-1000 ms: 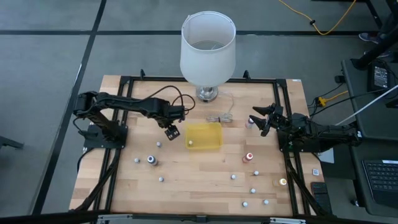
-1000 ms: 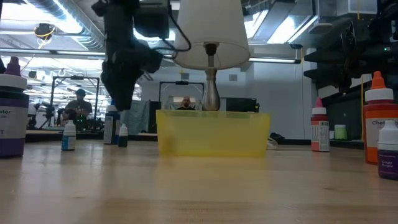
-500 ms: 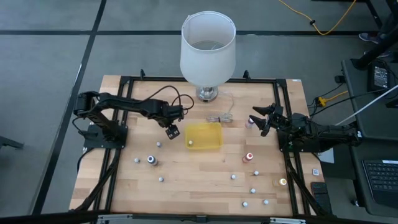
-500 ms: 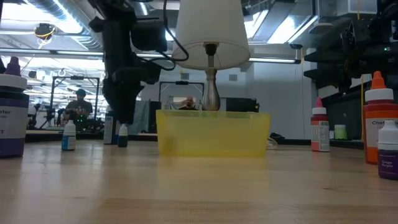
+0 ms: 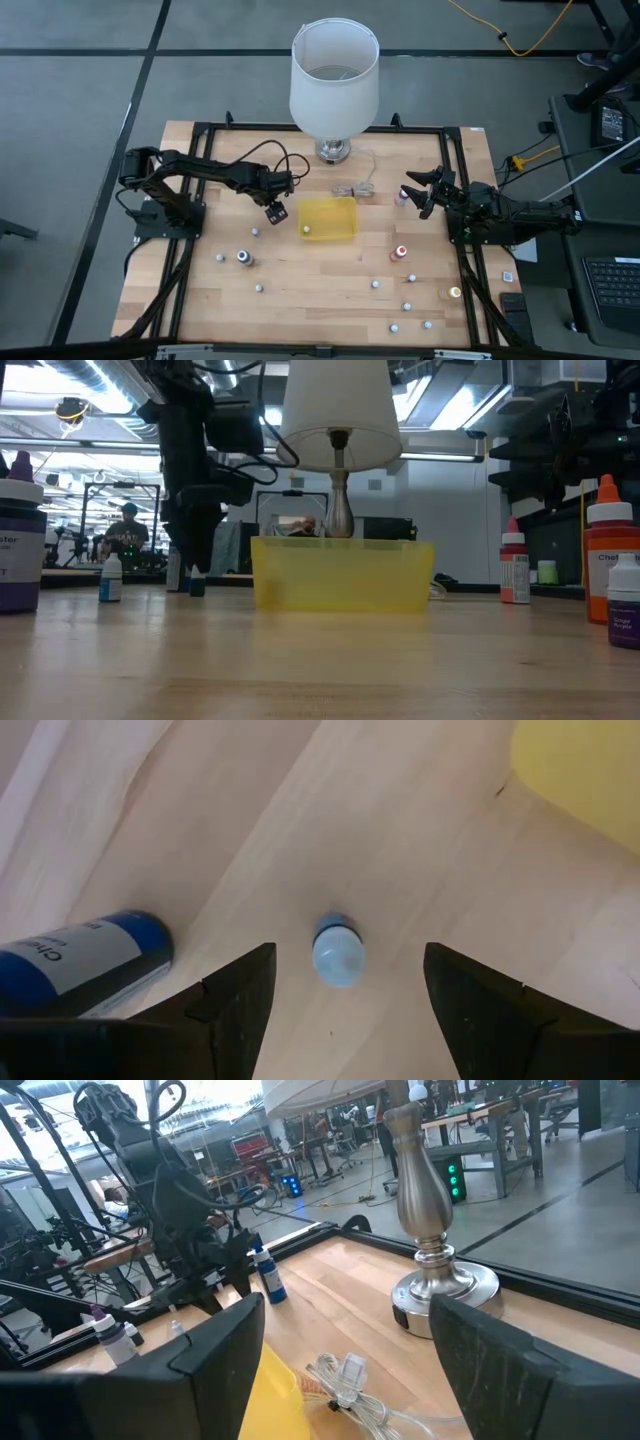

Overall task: Pick & Place food coloring
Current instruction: Put the top small blue food coloring bottle into the yellow bin

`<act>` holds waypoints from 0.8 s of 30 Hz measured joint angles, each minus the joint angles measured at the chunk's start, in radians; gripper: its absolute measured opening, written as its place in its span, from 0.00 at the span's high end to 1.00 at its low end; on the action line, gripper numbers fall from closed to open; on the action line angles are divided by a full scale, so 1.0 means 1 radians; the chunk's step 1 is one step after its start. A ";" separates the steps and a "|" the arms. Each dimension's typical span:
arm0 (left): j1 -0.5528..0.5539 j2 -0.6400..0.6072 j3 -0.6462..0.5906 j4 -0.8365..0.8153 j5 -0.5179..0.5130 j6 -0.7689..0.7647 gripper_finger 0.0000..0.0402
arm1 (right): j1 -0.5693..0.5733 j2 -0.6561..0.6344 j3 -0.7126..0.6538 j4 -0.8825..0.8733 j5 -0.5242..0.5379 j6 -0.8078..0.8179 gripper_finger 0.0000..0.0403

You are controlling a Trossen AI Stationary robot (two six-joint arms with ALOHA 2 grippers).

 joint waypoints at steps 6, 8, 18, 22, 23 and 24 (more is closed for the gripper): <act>0.000 0.000 0.000 0.009 -0.001 -0.001 0.42 | 0.000 0.000 0.000 0.000 0.000 0.000 0.30; 0.000 0.000 0.000 0.008 0.001 -0.001 0.47 | 0.000 0.000 0.000 0.000 0.000 0.000 0.30; 0.000 0.000 0.000 0.008 0.000 -0.004 0.74 | 0.000 0.000 0.000 0.000 0.000 0.000 0.30; 0.000 0.000 0.000 0.008 -0.001 -0.010 0.85 | 0.000 0.000 0.000 0.000 0.000 0.000 0.30; 0.000 0.000 0.001 0.008 -0.001 -0.011 0.88 | 0.000 0.000 0.000 0.000 0.000 0.000 0.30; 0.000 0.000 0.004 0.005 -0.001 -0.014 0.89 | 0.000 0.000 0.000 0.000 0.000 0.000 0.30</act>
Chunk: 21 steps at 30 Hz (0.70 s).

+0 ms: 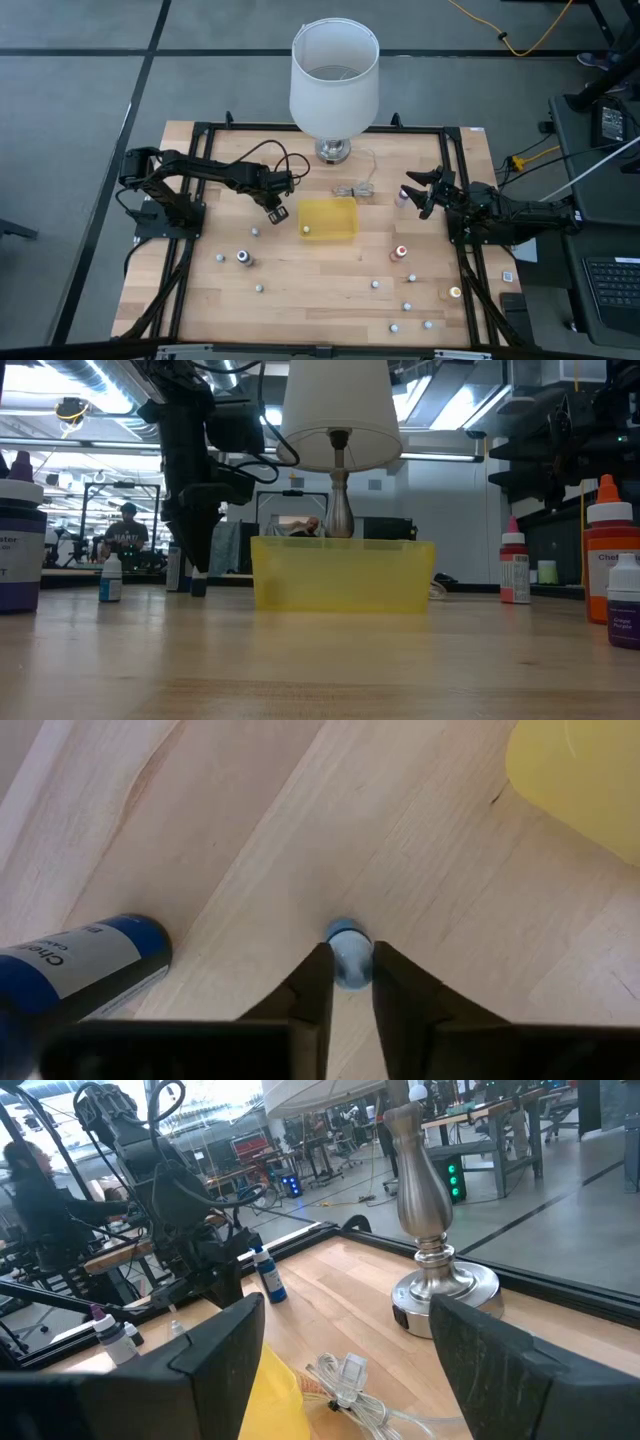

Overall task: Pick & Place food coloring
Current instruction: Put the top small blue food coloring bottle into the yellow bin

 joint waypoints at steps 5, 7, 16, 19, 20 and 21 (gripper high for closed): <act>0.000 -0.006 0.062 -0.061 0.000 -0.005 0.90 | 0.000 0.000 0.000 0.000 0.000 0.000 0.30; -0.001 -0.010 0.103 -0.117 0.000 -0.004 0.90 | 0.000 0.000 0.000 0.000 0.000 0.000 0.30; -0.073 -0.011 0.369 -0.300 -0.004 0.011 0.90 | 0.000 0.000 0.000 0.000 0.000 0.000 0.30; -0.109 0.005 0.453 -0.338 -0.004 0.012 0.90 | 0.000 0.000 0.000 0.000 0.000 0.000 0.30; -0.119 0.013 0.481 -0.360 -0.004 0.013 0.90 | 0.000 0.000 0.000 0.000 0.000 0.000 0.30; -0.131 0.027 0.512 -0.379 -0.004 0.013 0.90 | 0.000 0.000 0.000 0.000 0.000 0.000 0.30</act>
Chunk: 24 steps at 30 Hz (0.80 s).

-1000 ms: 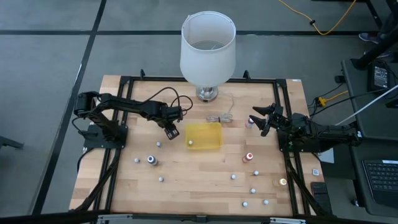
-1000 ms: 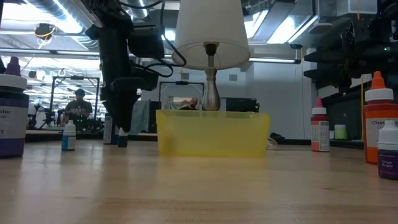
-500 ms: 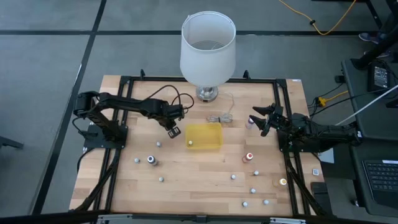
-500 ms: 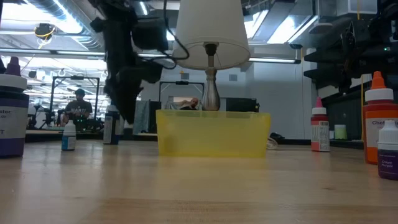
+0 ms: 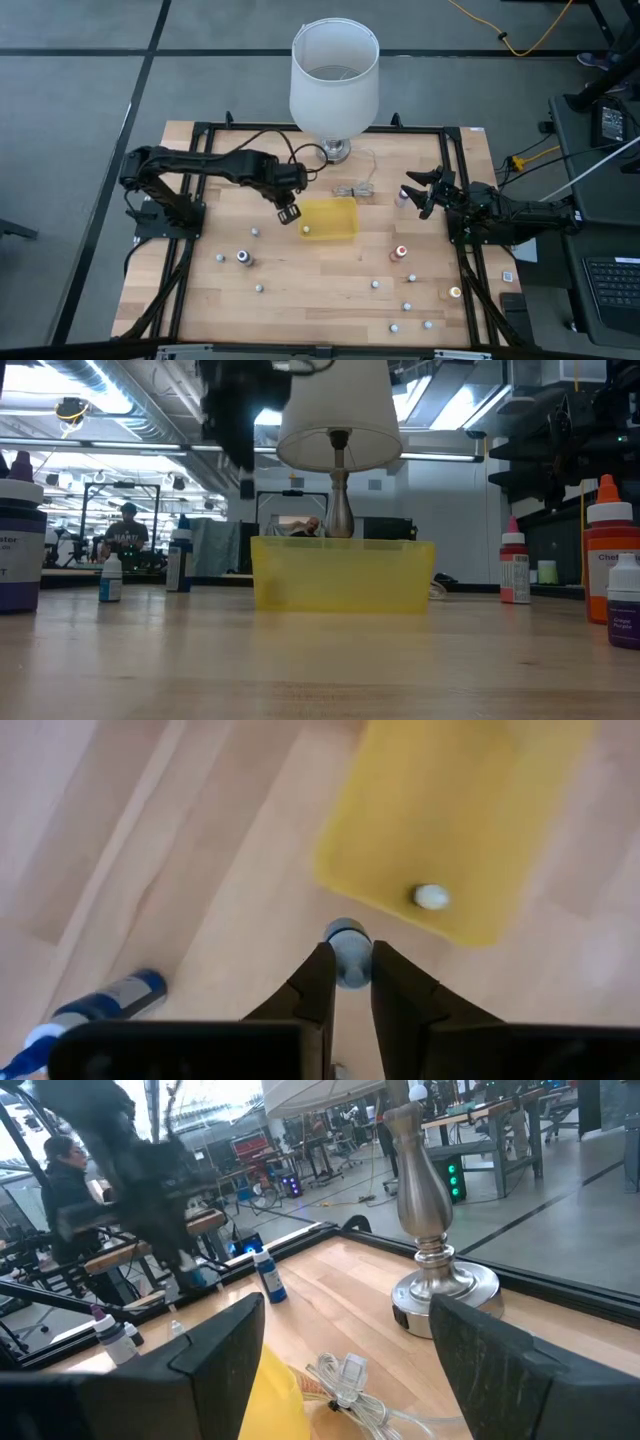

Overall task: Pick & Place food coloring
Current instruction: Put the top small blue food coloring bottle into the yellow bin

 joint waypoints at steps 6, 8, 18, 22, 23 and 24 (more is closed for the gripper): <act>-0.047 0.101 0.174 -0.084 -0.004 0.022 0.90 | 0.000 0.000 0.000 0.000 0.000 0.000 0.30; -0.056 0.136 0.220 -0.100 -0.011 0.026 0.90 | 0.000 0.000 0.000 0.000 0.000 0.000 0.30; -0.076 0.293 0.408 -0.114 -0.018 0.053 0.90 | 0.000 0.000 0.000 0.000 0.000 0.000 0.30; -0.075 0.316 0.438 -0.119 -0.024 0.057 0.90 | 0.000 0.000 0.000 0.000 0.000 0.000 0.30; -0.075 0.319 0.438 -0.119 -0.024 0.061 0.90 | 0.000 0.000 0.000 0.000 0.000 0.000 0.30; -0.075 0.319 0.438 -0.121 -0.024 0.061 0.90 | 0.000 0.000 0.000 0.000 0.000 0.000 0.30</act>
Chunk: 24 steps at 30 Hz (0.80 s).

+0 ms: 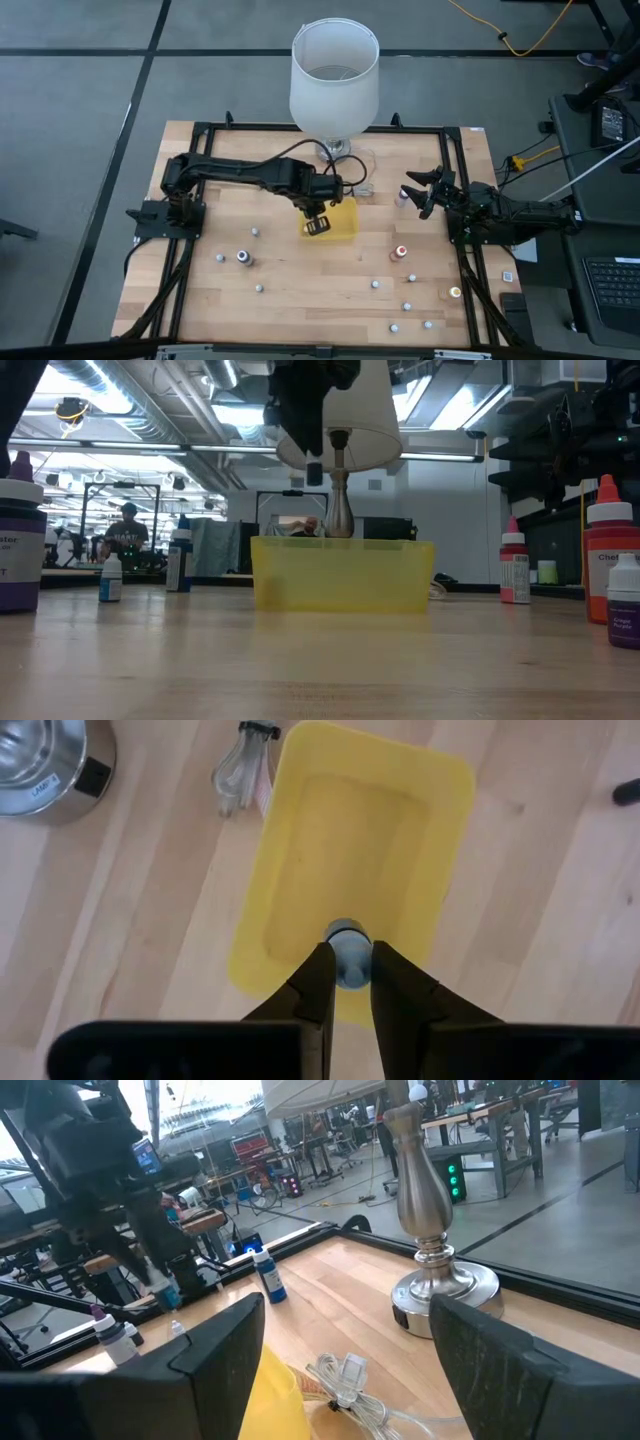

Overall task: Pick & Place food coloring
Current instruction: Put the top small blue food coloring bottle into the yellow bin

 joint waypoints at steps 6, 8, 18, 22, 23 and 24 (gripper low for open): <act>-0.019 -0.002 -0.032 0.012 -0.021 -0.009 0.90 | 0.000 0.000 0.000 0.000 0.000 0.000 0.30; -0.035 -0.002 -0.059 0.026 -0.033 -0.018 0.90 | 0.000 0.000 0.000 0.000 0.000 0.000 0.30; -0.068 -0.002 -0.191 0.166 -0.037 -0.048 0.90 | 0.000 0.000 0.000 0.000 0.000 0.000 0.30; -0.072 0.003 -0.226 0.203 -0.036 -0.053 0.90 | 0.000 0.000 0.000 0.000 0.000 0.000 0.30; -0.072 0.011 -0.229 0.216 -0.037 -0.053 0.90 | 0.000 0.000 0.000 0.000 0.000 0.000 0.30; -0.072 0.017 -0.236 0.227 -0.036 -0.053 0.90 | 0.000 0.000 0.000 0.000 0.000 0.000 0.30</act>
